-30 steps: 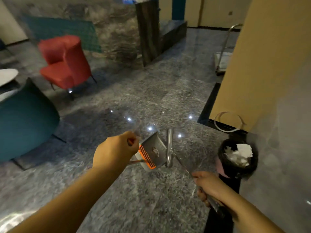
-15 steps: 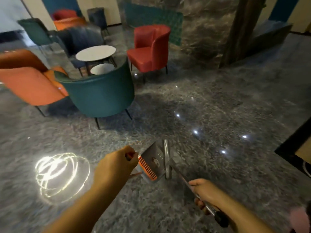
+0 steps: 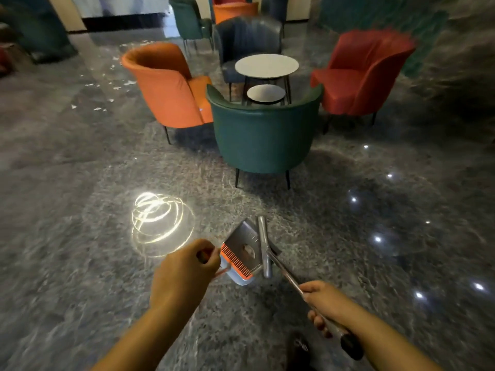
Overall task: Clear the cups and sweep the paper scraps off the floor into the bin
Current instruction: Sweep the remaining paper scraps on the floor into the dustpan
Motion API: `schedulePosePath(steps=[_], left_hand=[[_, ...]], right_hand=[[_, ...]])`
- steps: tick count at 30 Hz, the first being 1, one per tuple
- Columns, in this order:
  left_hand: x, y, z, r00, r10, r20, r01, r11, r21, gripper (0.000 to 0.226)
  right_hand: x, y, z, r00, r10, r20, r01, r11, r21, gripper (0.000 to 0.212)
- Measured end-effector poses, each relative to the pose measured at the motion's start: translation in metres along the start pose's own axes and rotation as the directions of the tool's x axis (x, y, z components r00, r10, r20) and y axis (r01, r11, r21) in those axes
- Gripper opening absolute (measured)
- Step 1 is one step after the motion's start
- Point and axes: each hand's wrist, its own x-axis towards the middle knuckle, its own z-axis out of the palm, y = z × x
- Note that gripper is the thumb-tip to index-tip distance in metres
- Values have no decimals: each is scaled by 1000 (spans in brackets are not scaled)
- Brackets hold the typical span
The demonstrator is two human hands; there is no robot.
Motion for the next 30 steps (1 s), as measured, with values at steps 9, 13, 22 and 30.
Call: schedulePosePath(steps=[9, 13, 22, 30], left_hand=[[132, -58, -23, 962, -250, -110, 248, 968, -32, 15], [206, -74, -38, 929, -346, -132, 345, 938, -27, 15], [321, -128, -95, 825, -502, -260, 466, 864, -190, 15], [443, -217, -155, 738, -591, -325, 536, 807, -249, 18]], right_hand=[[119, -150, 52, 989, -27, 143, 51, 985, -168, 25], [170, -238, 74, 974, -27, 223, 90, 957, -277, 34], [258, -401, 154, 925, -34, 379, 219, 863, -456, 30], [331, -523, 258, 946, -4, 324, 140, 908, -396, 36]])
